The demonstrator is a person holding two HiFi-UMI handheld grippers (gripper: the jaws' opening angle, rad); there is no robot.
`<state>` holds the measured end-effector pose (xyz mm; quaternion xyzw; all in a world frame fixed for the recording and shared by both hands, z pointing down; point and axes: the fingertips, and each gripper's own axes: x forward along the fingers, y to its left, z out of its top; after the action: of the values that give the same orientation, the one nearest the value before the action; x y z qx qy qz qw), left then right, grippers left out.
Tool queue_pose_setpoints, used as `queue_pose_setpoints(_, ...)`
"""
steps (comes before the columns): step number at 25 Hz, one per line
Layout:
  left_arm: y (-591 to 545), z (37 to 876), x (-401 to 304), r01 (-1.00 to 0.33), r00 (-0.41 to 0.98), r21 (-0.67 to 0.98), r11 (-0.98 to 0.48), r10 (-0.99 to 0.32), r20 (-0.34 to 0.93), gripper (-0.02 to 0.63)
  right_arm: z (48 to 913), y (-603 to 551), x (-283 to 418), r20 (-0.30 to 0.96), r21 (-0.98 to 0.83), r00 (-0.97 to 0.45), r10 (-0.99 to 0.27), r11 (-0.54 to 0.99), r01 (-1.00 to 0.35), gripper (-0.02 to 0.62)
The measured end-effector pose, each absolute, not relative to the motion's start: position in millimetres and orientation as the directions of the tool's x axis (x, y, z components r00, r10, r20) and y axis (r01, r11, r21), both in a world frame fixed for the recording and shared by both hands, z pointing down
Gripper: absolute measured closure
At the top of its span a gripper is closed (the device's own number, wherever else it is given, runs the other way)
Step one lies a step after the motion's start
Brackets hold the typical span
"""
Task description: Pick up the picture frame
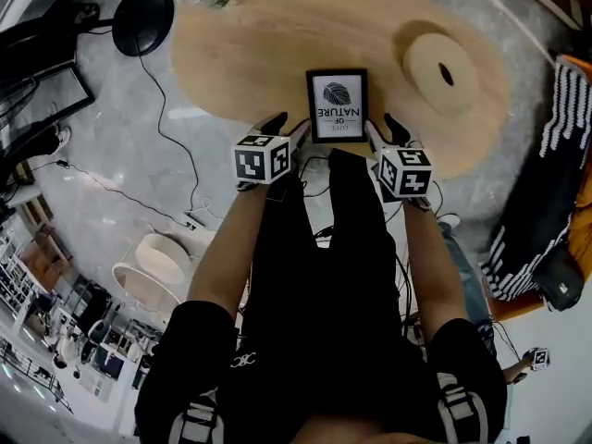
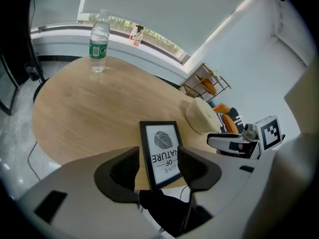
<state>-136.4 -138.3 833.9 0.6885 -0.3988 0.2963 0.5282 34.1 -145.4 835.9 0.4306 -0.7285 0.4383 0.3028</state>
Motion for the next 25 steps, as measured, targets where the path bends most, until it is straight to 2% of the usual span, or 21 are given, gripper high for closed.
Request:
queue_pose_setpoints(8,-133,900,-127,-0.85,0.524,0.518,-0.093,-0.232,0.819,0.359,904,-148,36,0.825,-0.39,-0.444,-0.35,0.216,-0.895,0.408)
queue_pose_setpoints(19,-142,952,-115,-0.833,0.553,0.528,-0.166,-0.23,0.801,0.359,959,-145,23,0.815,-0.409,-0.496,-0.298,0.311,-0.858,0.417)
queue_pose_setpoints(21,-143,956,-114,-0.829,0.559,0.535,-0.16,-0.236,0.795,0.36,961,-144,23,0.812,-0.412,-0.502,-0.298,0.317,-0.854,0.448)
queue_pose_setpoints(23,-146,958,-116,-0.831,0.556,0.536,-0.151,-0.247,0.793,0.408,961,-145,23,0.802,-0.426,-0.516,-0.3,0.318,-0.847,0.45)
queue_pose_setpoints(25,-146,957,-115,-0.814,0.581,0.559,-0.157,-0.246,0.776,0.416,960,-146,23,0.793,-0.44,-0.53,-0.3,0.319,-0.839,0.45)
